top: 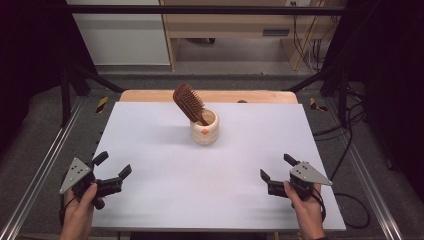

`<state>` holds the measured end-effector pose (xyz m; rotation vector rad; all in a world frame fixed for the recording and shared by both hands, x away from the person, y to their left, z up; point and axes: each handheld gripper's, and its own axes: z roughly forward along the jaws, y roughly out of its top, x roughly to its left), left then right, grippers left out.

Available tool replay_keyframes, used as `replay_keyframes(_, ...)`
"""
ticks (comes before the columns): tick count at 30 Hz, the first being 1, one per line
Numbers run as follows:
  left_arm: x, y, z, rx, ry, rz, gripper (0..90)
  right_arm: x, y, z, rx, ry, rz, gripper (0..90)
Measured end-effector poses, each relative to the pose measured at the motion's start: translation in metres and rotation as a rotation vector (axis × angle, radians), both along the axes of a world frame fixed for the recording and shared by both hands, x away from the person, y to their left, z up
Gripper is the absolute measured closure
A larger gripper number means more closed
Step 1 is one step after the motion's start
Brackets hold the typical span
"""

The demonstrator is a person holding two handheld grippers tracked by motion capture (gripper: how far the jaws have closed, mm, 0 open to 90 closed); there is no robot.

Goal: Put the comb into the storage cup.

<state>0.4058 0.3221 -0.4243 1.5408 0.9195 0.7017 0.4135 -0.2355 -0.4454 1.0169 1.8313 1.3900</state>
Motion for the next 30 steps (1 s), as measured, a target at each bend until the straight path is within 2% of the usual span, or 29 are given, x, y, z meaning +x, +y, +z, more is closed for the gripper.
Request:
replay_keyframes(9,-0.008,-0.008,-0.01,0.017,0.04,-0.051,2.7,-0.002,-0.008,-0.006,-0.004,-0.019,0.007,4.4)
replay_keyframes(19,-0.009,-0.012,-0.019,0.025,0.077,-0.053,3.3,-0.001,-0.009,-0.01,-0.006,-0.019,0.025,4.3)
replay_keyframes(22,-0.01,-0.013,-0.02,0.026,0.067,-0.044,3.3,-0.001,-0.01,-0.013,-0.008,-0.018,0.038,4.4)
replay_keyframes(24,-0.01,-0.014,-0.02,0.023,0.049,-0.043,3.3,-0.001,-0.01,-0.014,-0.012,-0.016,0.052,4.3)
replay_keyframes(26,-0.011,-0.015,-0.02,0.042,0.022,-0.035,3.3,0.0,-0.009,-0.015,-0.019,-0.019,0.064,4.4)
replay_keyframes(30,-0.012,-0.011,-0.019,0.028,-0.005,-0.015,3.2,0.002,-0.007,-0.015,-0.019,-0.02,0.074,4.3)
